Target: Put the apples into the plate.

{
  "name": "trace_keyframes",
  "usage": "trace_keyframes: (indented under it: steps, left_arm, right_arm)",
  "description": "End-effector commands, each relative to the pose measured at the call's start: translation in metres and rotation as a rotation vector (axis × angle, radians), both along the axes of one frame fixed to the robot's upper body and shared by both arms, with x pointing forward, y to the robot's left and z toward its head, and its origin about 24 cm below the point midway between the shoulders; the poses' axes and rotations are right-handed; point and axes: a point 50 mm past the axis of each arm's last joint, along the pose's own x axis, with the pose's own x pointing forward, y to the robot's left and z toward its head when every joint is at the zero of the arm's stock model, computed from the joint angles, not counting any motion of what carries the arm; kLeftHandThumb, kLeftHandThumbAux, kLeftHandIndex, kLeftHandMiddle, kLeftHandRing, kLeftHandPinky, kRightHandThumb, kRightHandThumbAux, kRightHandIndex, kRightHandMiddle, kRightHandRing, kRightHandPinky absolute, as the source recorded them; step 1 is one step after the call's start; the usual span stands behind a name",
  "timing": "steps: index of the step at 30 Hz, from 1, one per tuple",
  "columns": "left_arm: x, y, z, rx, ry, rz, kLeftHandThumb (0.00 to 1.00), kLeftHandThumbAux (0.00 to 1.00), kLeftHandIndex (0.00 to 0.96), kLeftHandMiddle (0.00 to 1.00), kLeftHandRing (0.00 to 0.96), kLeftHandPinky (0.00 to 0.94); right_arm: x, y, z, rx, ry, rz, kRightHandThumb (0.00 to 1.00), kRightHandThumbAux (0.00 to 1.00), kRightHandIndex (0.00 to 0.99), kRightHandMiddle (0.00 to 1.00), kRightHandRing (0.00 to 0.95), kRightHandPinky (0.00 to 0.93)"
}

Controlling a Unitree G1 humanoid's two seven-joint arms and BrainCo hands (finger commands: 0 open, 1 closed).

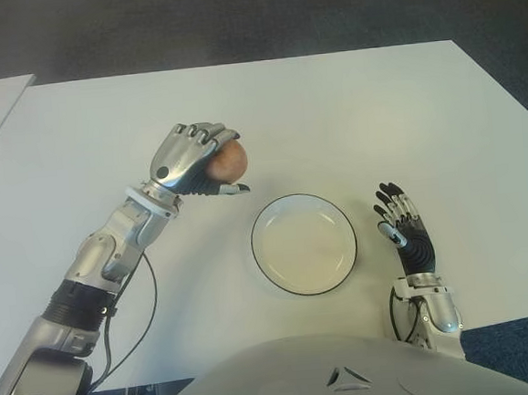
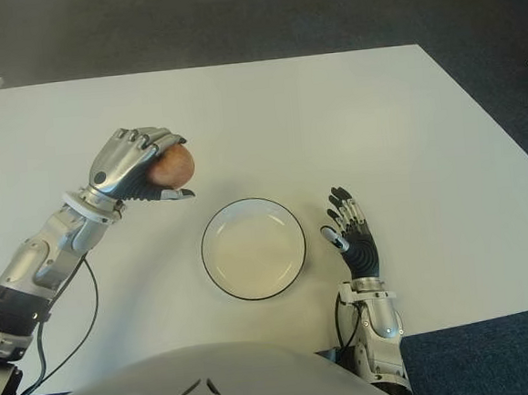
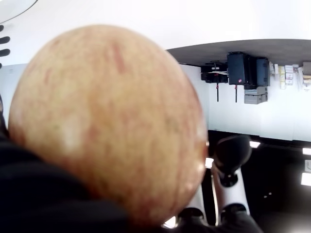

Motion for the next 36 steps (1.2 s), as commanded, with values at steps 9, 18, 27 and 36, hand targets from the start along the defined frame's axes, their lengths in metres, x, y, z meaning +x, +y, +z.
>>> trace_keyframes:
  steps: [9, 18, 27, 36]
  left_arm:
    - [-0.022, -0.03, -0.011, -0.004, 0.067, -0.105, 0.753, 0.693, 0.444, 0.851, 0.842, 0.803]
    - [-0.033, -0.051, -0.027, 0.056, 0.15, -0.185, 0.753, 0.692, 0.444, 0.842, 0.835, 0.814]
    - [-0.045, -0.08, -0.04, 0.046, 0.127, -0.269, 0.752, 0.69, 0.445, 0.844, 0.853, 0.838]
    - [-0.051, -0.086, -0.051, 0.067, 0.152, -0.283, 0.752, 0.689, 0.446, 0.837, 0.852, 0.837]
  right_arm:
    - [-0.012, 0.007, -0.022, 0.053, 0.13, -0.002, 0.148, 0.577, 0.038, 0.113, 0.078, 0.04]
    - [-0.011, 0.011, -0.022, 0.065, 0.131, -0.019, 0.16, 0.581, 0.041, 0.116, 0.08, 0.058]
    - [-0.011, 0.015, -0.021, 0.062, 0.128, -0.025, 0.188, 0.576, 0.065, 0.147, 0.095, 0.077]
    - [-0.012, 0.018, -0.021, 0.073, 0.129, -0.031, 0.212, 0.559, 0.089, 0.133, 0.084, 0.079]
